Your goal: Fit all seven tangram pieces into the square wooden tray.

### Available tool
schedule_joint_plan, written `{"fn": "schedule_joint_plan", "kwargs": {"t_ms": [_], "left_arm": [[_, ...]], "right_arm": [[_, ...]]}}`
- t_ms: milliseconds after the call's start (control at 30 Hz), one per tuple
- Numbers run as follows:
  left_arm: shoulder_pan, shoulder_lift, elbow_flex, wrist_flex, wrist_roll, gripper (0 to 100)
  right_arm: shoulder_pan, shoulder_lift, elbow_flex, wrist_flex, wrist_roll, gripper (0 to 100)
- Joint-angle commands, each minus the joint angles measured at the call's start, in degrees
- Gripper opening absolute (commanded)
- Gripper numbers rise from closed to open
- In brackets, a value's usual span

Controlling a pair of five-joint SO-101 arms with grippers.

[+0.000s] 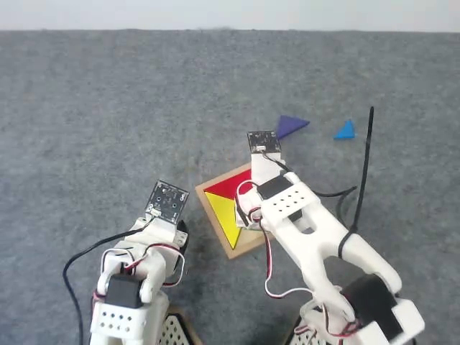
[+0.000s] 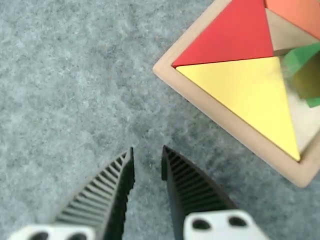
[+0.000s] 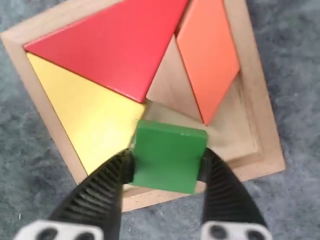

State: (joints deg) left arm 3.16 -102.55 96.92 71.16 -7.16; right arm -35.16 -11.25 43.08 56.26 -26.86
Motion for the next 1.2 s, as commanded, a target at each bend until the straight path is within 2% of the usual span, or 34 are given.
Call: {"fn": "schedule_joint_plan", "kwargs": {"t_ms": [0,100,333,433,533,600,667,733,767,933,1167], "left_arm": [[0.09,-0.09,-0.4,0.26,0.35,9],[0.09,-0.09,-0.4,0.26,0.35,9],[0.09,-0.09,-0.4,0.26,0.35,9],[0.09,-0.09,-0.4,0.26,0.35,9],[0.09,-0.09,-0.4,0.26,0.35,9],[0.09,-0.09,-0.4,0.26,0.35,9],[0.09,-0.09,-0.4,0.26,0.35,9],[0.09,-0.09,-0.4,0.26,0.35,9],[0.09,-0.09,-0.4,0.26,0.35,9],[0.09,-0.09,-0.4,0.26,0.35,9],[0.09,-0.09,-0.4,0.26,0.35,9]], "right_arm": [[-0.48,-0.48,-1.85,-0.75,-0.7,30.6],[-0.66,-0.22,-1.76,-1.01,-0.7,35.9],[-0.13,-1.36,-1.76,-2.59,-0.26,28.5],[3.21,-7.34,-1.41,-1.19,3.87,26.3],[7.6,-17.98,-1.32,2.33,8.35,18.5],[10.77,-25.63,0.0,4.53,14.07,9.1],[14.11,-31.78,3.87,3.91,24.88,0.2],[16.57,-36.7,10.11,2.51,35.08,2.0],[16.66,-38.29,13.45,1.19,37.71,1.3],[16.84,-37.93,24.44,-2.42,39.47,0.7],[16.48,-30.37,25.49,-6.99,39.38,0.7]]}}
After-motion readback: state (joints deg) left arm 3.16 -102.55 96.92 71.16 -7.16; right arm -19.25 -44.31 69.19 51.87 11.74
